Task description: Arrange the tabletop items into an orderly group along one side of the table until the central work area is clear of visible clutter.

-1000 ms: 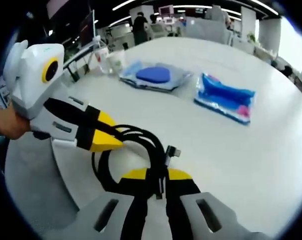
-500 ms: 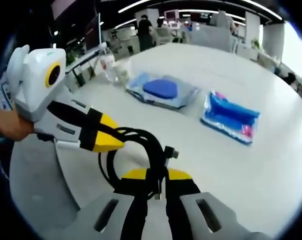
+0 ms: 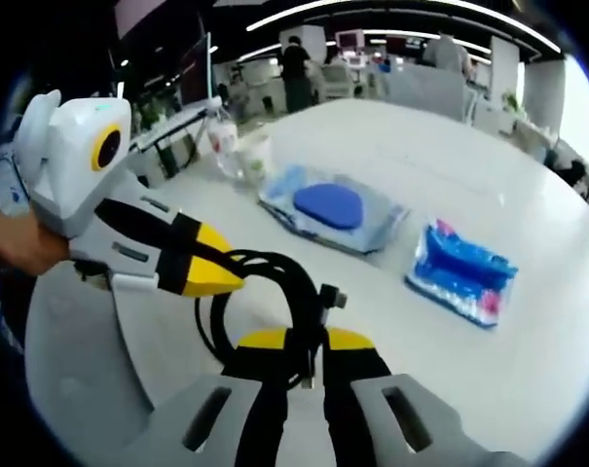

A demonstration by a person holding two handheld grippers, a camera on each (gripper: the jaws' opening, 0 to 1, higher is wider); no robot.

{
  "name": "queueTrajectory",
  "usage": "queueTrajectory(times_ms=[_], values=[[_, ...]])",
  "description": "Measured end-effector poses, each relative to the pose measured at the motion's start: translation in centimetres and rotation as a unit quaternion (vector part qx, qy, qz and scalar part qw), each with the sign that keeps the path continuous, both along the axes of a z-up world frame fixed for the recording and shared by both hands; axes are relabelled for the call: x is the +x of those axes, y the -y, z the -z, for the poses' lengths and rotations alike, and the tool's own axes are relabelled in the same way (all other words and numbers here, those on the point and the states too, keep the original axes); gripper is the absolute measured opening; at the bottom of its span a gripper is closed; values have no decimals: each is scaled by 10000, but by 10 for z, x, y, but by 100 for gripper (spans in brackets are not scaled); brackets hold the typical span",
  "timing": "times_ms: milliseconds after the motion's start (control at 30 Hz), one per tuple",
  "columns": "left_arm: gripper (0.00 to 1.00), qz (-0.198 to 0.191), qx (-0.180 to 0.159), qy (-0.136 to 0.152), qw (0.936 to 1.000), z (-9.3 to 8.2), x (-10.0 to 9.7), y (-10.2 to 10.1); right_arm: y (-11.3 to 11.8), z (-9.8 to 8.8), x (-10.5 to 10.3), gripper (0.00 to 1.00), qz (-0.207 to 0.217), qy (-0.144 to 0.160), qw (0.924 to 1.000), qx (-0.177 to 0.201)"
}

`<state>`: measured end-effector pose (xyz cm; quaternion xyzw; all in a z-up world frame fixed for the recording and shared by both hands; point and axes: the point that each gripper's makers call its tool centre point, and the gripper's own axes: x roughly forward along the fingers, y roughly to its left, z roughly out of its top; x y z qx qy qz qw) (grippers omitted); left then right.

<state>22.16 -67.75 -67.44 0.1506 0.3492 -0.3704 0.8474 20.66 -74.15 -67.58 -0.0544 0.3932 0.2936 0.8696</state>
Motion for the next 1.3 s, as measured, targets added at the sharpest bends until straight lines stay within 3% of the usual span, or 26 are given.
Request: queueTrajectory(times_ms=[500, 867, 1300], values=[[5, -246, 31, 119, 9996, -10, 13, -20, -20, -8, 15, 8, -219, 107, 9997, 39], [5, -285, 102, 59, 9995, 1, 18, -28, -28, 3, 19, 8, -255, 15, 9997, 38], [5, -240, 107, -7, 9997, 12, 22, -23, -22, 15, 25, 8, -204, -84, 9998, -8]])
